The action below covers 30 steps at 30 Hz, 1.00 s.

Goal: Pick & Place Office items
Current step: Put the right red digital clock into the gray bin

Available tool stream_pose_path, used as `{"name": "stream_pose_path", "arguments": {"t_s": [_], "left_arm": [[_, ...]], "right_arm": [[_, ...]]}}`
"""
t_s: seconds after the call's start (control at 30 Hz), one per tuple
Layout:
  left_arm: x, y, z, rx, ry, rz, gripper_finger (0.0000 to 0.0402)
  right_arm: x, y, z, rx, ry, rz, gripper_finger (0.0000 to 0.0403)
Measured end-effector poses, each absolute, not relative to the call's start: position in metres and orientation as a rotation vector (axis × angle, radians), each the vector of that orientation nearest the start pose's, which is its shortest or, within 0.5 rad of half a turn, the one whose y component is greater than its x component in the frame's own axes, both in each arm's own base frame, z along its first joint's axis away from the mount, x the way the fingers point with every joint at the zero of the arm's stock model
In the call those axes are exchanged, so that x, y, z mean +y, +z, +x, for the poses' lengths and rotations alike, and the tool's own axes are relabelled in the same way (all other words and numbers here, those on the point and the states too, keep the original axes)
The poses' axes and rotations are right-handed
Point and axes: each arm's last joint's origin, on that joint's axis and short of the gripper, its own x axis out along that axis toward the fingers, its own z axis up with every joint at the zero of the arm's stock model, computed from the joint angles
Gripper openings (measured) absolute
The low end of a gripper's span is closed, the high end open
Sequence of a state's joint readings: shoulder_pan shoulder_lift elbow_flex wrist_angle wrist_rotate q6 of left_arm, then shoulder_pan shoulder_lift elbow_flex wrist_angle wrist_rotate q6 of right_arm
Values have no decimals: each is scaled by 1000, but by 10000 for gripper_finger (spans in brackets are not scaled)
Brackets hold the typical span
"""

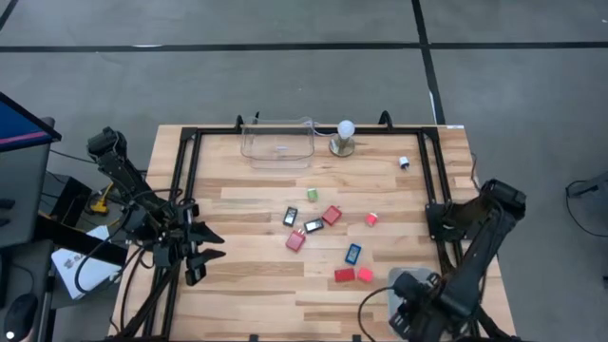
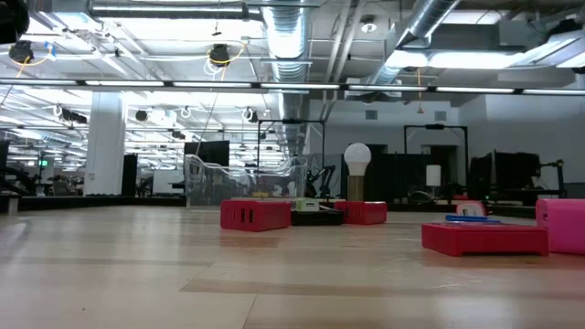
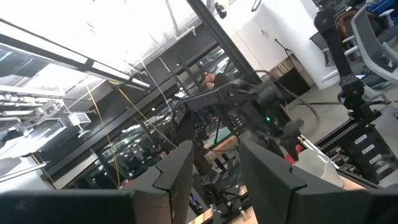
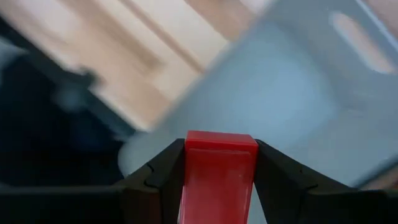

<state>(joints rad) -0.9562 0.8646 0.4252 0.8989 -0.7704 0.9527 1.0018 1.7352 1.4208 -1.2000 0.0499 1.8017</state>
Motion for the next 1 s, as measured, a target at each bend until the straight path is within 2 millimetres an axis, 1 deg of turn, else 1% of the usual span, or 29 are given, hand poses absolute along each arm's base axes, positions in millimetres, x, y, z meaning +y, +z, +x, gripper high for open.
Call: {"name": "stream_pose_path", "arguments": {"t_s": [0.1,0.17,0.27,0.37,0.47,0.57,0.67,0.8,1.0], "left_arm": [[-132,294,118,-353,-26,591,129],[-132,294,118,-353,-26,591,129],[-132,294,118,-353,-26,590,129],[-132,294,118,-353,-25,590,129],[-131,294,117,-355,-25,582,129],[-131,294,117,-356,-23,575,129],[-131,294,117,-356,-24,572,129],[-131,294,117,-356,-23,571,129],[-131,295,117,-361,-21,562,129]], "right_arm": [[273,231,177,1529,-590,542,157],[275,222,179,1550,-580,485,157],[276,215,181,1557,-578,420,157],[275,211,180,1511,-589,355,157],[274,212,178,1409,-606,295,157],[272,214,174,1353,-662,280,157],[273,214,168,1320,-732,320,159],[274,214,161,1257,-848,435,165],[275,214,162,1177,-993,619,166]]}}
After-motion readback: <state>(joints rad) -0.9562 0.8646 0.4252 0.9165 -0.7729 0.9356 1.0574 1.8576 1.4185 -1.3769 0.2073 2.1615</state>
